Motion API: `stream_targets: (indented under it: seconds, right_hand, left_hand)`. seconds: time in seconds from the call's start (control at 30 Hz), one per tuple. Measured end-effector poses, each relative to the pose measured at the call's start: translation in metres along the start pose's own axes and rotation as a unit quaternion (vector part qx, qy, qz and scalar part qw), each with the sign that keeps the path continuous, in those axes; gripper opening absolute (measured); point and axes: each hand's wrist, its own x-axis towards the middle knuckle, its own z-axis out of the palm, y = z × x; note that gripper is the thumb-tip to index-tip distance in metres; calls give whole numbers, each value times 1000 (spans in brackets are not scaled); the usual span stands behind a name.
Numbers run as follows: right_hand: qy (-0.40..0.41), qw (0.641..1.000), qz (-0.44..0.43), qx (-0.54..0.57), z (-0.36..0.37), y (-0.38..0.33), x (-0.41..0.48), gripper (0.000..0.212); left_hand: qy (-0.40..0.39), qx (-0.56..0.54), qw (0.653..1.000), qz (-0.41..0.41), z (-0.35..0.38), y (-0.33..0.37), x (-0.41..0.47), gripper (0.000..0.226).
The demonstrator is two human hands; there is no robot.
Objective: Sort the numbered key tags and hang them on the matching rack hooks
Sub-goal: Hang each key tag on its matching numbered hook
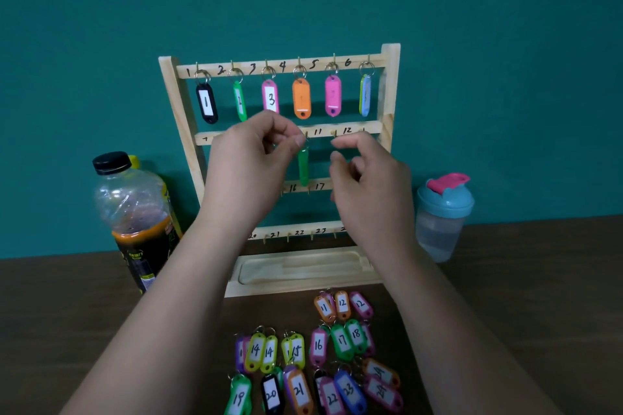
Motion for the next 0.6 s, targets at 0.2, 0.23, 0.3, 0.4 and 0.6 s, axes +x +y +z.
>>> stream_targets:
  seconds: [0.2, 0.23, 0.3, 0.4, 0.6]
  right_hand:
    - [-14, 999, 14, 29, 1, 2, -5, 12]
    - [-12, 999, 15, 32, 2, 2, -5, 12]
    - [-9, 999, 16, 35, 2, 2, -4, 12]
    - [-7, 999, 16, 40, 0, 2, -4, 11]
    - [-7, 999, 19, 41, -3, 2, -5, 11]
  left_hand:
    - [30, 63, 998, 1, 8, 8, 16, 5]
    - [32, 72, 997, 2, 9, 8, 18, 6]
    - [33, 90, 995, 3, 10, 10, 19, 6]
    - [27, 109, 994, 7, 12, 11, 20, 8]
    - [22, 141, 990, 7, 11, 12, 19, 13]
